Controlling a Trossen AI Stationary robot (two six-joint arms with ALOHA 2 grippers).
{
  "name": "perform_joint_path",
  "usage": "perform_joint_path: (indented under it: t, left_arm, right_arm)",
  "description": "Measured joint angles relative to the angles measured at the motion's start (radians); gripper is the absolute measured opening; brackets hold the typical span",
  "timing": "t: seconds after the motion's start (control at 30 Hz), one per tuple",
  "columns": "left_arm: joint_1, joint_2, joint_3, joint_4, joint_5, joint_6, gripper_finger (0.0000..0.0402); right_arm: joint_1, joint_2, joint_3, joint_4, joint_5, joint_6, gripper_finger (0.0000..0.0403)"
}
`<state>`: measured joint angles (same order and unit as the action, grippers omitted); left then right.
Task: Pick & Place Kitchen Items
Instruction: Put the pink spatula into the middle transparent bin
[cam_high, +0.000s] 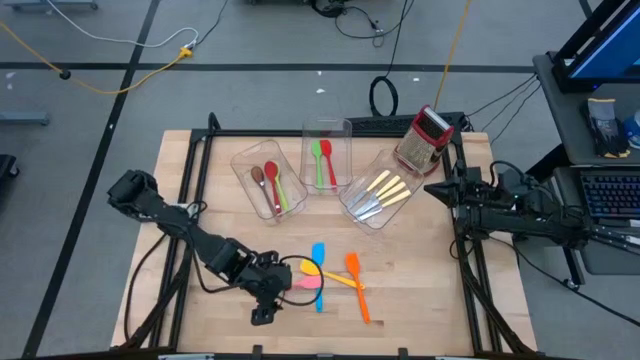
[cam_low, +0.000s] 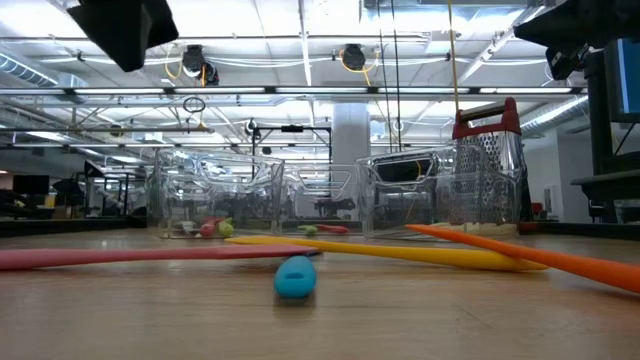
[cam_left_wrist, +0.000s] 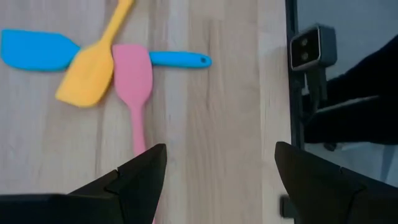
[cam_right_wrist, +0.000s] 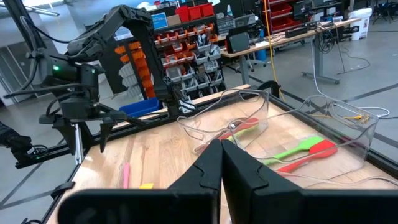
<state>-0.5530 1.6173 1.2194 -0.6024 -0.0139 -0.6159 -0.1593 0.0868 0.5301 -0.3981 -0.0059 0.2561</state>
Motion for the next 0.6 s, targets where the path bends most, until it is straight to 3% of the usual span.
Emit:
perform_joint_path:
  t: [0.6]
  left_arm:
    - [0.002, 0.0, 0.0, 0.091, -0.06, -0.028, 0.0306]
  right_arm:
    - [0.0, 0.0, 0.0, 0.0, 0.0, 0.004, 0.0]
